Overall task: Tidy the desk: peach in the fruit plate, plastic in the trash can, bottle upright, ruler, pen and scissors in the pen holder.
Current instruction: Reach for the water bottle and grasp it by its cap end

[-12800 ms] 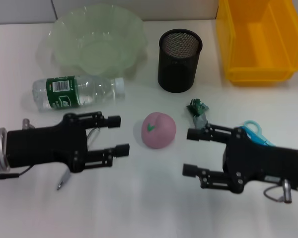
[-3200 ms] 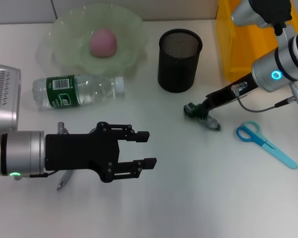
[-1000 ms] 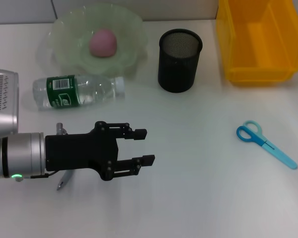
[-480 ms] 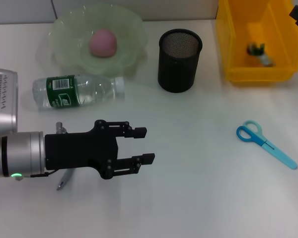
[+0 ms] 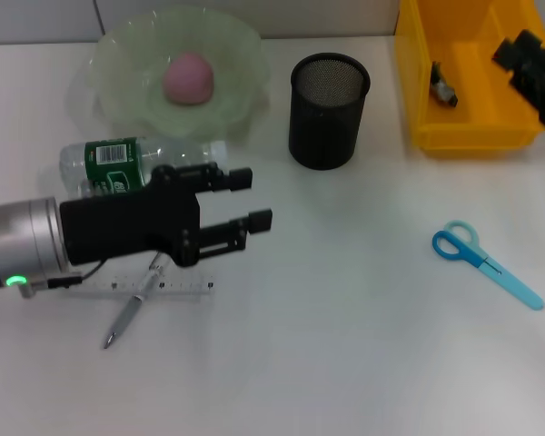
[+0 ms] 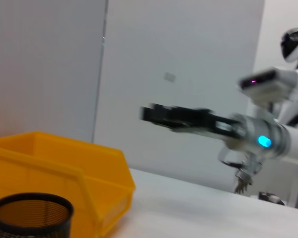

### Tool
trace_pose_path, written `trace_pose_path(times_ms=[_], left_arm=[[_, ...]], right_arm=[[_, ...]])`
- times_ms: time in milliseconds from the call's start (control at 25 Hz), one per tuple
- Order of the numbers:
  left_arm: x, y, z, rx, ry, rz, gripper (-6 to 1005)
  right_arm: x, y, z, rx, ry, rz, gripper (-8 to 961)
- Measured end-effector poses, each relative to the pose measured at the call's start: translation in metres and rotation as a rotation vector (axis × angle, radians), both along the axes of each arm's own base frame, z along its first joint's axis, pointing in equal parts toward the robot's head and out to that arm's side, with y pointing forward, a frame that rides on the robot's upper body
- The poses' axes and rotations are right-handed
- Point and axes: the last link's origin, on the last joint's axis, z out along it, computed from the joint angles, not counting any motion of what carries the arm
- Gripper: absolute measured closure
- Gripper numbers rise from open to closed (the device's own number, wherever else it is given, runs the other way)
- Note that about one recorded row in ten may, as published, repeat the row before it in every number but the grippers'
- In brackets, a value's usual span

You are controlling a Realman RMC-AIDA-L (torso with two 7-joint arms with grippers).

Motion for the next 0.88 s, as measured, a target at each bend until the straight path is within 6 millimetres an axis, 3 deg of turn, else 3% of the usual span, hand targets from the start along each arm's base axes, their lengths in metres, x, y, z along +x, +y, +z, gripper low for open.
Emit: trace_pose_path(times_ms=[40,240,360,640,880], left_arm=[[0.001,0.002,0.002,0.004,-0.005,0.006,407],[0.007,0.015,0.009,0.03,-0.011,0.019,407],[0.013,0.028,0.013,0.051,0.008,0.024,407],[0.019,0.044,0.014,0.053,0.081,0.045,408],[0.023,0.054,0.008,0.044,0.174,0.052,408]], right_arm=[[0.0,-0.006,-0.003,-0.009,0.004,0.019,633],[-0.003,-0.035,-0.027,-0.108,-0.02,0.123,422],[-0.003,-0.055,-0.046,-0.19,-0.072,0.198,377],[-0.005,-0.075,-0.068,-0.303,-0.165,0.31,272],[-0.008,-0.077,-0.08,-0.327,-0.172,0.32,272]])
